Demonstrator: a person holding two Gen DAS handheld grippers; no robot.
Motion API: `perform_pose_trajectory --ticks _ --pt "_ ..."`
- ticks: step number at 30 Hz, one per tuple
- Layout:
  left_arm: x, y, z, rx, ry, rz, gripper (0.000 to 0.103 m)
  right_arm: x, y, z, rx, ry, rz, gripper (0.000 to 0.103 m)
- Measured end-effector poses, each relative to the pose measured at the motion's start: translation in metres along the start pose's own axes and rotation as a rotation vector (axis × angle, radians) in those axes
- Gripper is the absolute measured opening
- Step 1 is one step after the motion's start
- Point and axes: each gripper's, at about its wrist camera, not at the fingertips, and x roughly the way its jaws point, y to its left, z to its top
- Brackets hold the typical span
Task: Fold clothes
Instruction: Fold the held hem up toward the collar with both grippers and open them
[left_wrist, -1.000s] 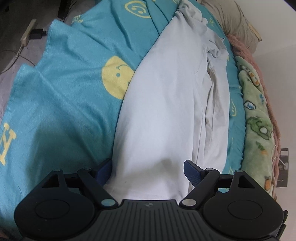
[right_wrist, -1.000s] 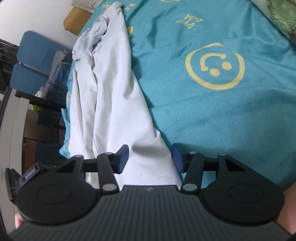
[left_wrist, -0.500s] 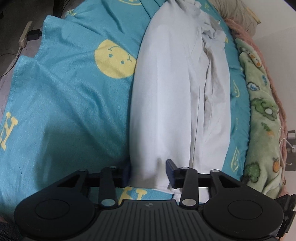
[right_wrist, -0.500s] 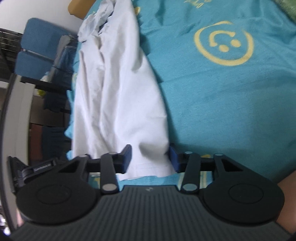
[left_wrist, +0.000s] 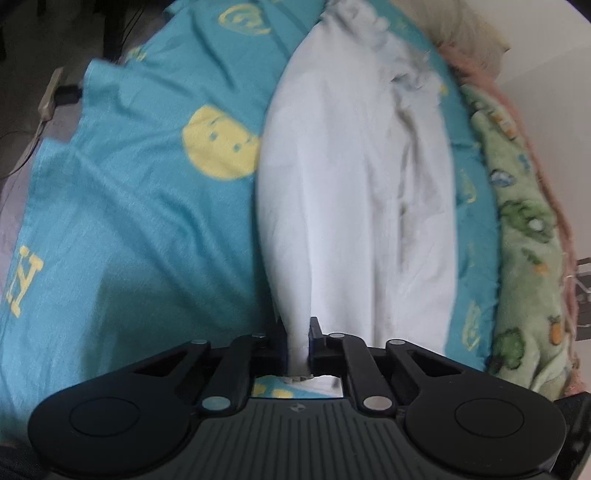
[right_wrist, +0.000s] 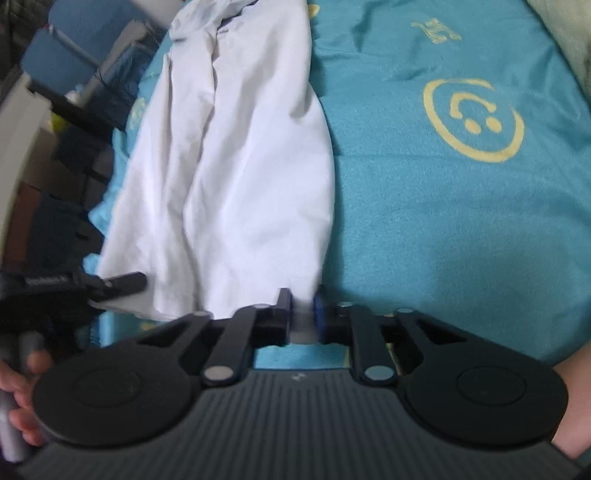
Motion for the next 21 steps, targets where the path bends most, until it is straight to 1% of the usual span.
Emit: perform_pose_trajectory --ticks 2,3,5,7,11,13,15,17,19,21 --pt "-0.015 -0.005 -0.001 0.02 -0.052 -0.042 0.007 -0.009 -0.014 0.007 0.104 -0.027 0.057 0.009" --pt "-0.023 -0.007 -0.002 0.025 -0.075 -0.063 0.006 -0.016 -0.016 0.01 0.127 -0.043 0.081 0.008" --pt "-0.036 -0.002 0.013 0.0 -0.099 -0.122 0.005 -0.031 -0.016 0.015 0.146 -0.078 0.126 0.008" --pt "-0.057 -0.003 0.016 -0.027 -0.151 -0.183 0.005 -0.052 -0.007 0.021 0.13 -0.119 0.166 0.008" --pt "-0.111 -0.02 0.032 -0.041 -0.271 -0.258 0.004 -0.105 0.023 0.032 0.071 -0.219 0.224 0.008" --pt "-0.136 -0.029 0.037 -0.041 -0.318 -0.286 0.004 -0.131 0.038 0.037 0.04 -0.267 0.246 0.008" --pt "-0.17 -0.034 0.03 -0.043 -0.358 -0.304 0.004 -0.155 0.049 0.041 0.016 -0.316 0.257 0.007" --pt "-0.193 -0.036 0.02 -0.039 -0.394 -0.319 0.004 -0.178 0.057 0.042 -0.005 -0.361 0.266 0.007" --pt "-0.211 -0.039 0.004 -0.043 -0.418 -0.329 0.004 -0.196 0.06 0.032 -0.018 -0.401 0.269 0.007" --pt "-0.22 -0.035 -0.016 -0.051 -0.414 -0.334 0.004 -0.206 0.059 0.015 -0.022 -0.422 0.277 0.007"
